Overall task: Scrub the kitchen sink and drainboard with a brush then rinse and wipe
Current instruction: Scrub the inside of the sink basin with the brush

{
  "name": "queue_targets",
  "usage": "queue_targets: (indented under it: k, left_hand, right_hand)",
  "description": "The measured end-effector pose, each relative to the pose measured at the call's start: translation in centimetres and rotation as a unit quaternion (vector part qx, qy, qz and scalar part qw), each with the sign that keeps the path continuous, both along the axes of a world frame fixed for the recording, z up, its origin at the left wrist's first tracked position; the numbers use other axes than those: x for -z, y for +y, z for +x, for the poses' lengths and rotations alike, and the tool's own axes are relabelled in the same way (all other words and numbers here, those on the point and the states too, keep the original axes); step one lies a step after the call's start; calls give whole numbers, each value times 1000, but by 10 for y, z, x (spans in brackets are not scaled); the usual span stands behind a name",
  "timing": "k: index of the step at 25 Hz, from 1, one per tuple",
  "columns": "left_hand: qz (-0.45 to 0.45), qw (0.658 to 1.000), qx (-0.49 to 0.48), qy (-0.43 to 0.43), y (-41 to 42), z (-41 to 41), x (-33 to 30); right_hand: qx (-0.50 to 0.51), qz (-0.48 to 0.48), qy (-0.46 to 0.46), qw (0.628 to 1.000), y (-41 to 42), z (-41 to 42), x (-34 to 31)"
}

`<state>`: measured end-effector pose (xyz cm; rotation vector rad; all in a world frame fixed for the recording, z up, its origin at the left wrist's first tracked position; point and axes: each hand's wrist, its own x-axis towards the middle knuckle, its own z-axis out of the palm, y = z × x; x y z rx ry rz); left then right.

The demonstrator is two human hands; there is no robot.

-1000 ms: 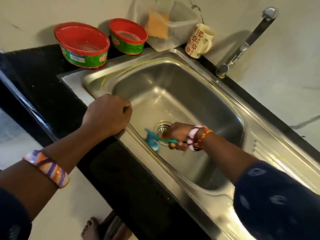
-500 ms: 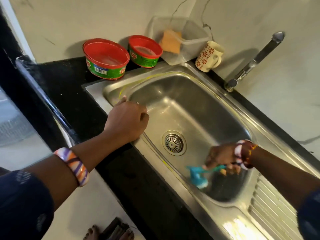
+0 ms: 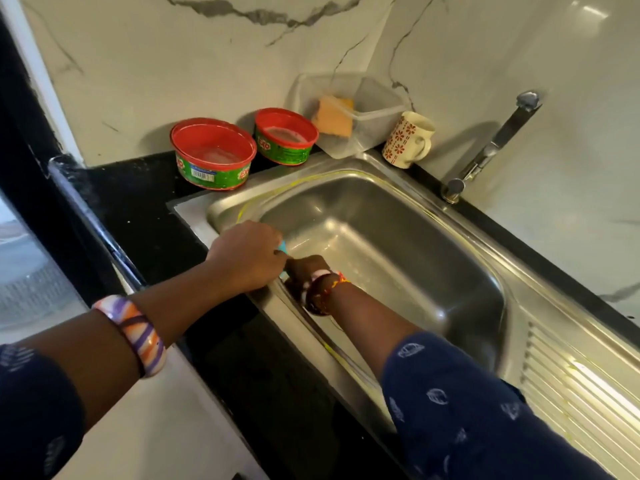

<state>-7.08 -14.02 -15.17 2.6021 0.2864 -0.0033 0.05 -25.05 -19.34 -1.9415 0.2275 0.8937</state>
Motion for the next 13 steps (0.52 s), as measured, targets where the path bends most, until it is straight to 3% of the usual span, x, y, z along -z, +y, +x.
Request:
queue_targets:
  k: [2,4,8,10,13]
  left_hand:
    - [69,998,4,14,4,1,-9]
    - [119,993,13,4,4,1,-16]
    - [141,979,129,64,-27,14,-27]
    - [133,943,272,141,-63,23,-23]
    - [86,857,408,303,-118,37,-9]
  right_hand:
    - [36,83,59,994,-6,2,-14]
    - [-30,79,83,993,-35,1,-27]
    - [-183,-104,50,976,-122,-17,-65]
    - [-280,-237,24,930,-155,-30,-80]
    - [-484,-399,-44,778,-183,-33,-79]
